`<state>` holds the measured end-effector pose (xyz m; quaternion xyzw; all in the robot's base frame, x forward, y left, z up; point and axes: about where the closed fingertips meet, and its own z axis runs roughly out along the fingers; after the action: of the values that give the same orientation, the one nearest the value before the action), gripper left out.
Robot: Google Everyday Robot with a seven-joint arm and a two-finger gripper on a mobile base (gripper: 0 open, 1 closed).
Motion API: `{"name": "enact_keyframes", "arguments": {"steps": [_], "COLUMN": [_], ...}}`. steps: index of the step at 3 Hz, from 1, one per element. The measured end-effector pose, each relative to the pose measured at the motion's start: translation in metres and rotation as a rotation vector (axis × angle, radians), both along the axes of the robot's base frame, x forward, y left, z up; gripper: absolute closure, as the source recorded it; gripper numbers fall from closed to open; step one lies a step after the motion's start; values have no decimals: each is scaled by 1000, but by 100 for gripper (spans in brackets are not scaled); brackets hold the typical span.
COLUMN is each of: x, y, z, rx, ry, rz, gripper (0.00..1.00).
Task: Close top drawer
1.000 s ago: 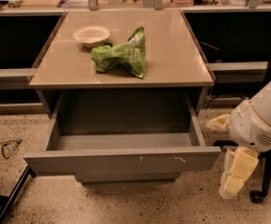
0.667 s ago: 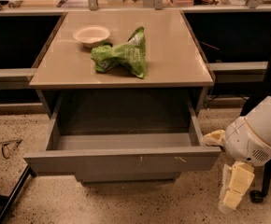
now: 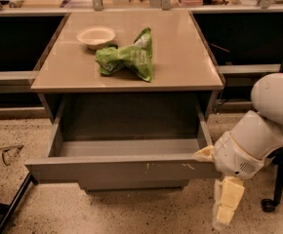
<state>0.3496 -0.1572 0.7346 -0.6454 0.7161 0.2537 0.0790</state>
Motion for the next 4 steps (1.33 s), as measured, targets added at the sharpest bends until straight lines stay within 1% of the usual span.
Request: {"name": "enact_keyframes", "arguments": {"steps": [1, 2, 3, 4], "x": [-10, -17, -4, 30], "y": [14, 23, 42, 74], "z": [-26, -46, -54, -58], "rx": [17, 35, 37, 52], "ry": [59, 89, 44, -43], "rz": [49, 88, 158, 239], "gripper": [0, 0, 0, 0]}}
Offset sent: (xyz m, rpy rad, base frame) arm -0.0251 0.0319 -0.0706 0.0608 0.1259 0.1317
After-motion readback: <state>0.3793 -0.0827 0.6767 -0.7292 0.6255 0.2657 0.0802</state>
